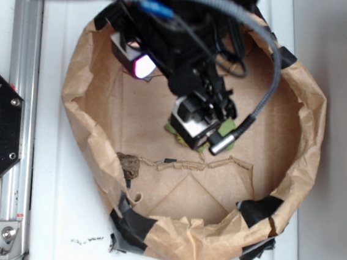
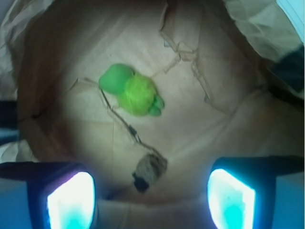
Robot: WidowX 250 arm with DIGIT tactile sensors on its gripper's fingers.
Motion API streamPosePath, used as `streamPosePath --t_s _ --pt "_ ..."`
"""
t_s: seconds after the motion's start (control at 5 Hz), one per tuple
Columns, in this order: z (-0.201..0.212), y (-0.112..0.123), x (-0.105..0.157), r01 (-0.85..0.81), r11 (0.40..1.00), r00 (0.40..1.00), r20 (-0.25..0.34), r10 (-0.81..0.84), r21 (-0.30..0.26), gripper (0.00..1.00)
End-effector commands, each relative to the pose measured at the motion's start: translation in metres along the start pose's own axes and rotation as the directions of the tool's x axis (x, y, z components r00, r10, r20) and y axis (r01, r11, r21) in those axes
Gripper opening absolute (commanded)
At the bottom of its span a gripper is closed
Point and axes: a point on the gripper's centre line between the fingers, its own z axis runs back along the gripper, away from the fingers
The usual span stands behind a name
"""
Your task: Grab the rock.
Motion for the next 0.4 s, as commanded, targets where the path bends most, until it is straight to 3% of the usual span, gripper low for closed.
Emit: streamPosePath --t_s 0.0,0.2 --pt "-0.061 -0.01 -0.052 0.145 0.985 0.986 -0.09 -0.137 0.094 1.0" --pt "-0.095 -0.012 -0.048 0.174 0.978 0.981 -0.11 -0.161 0.119 1.0"
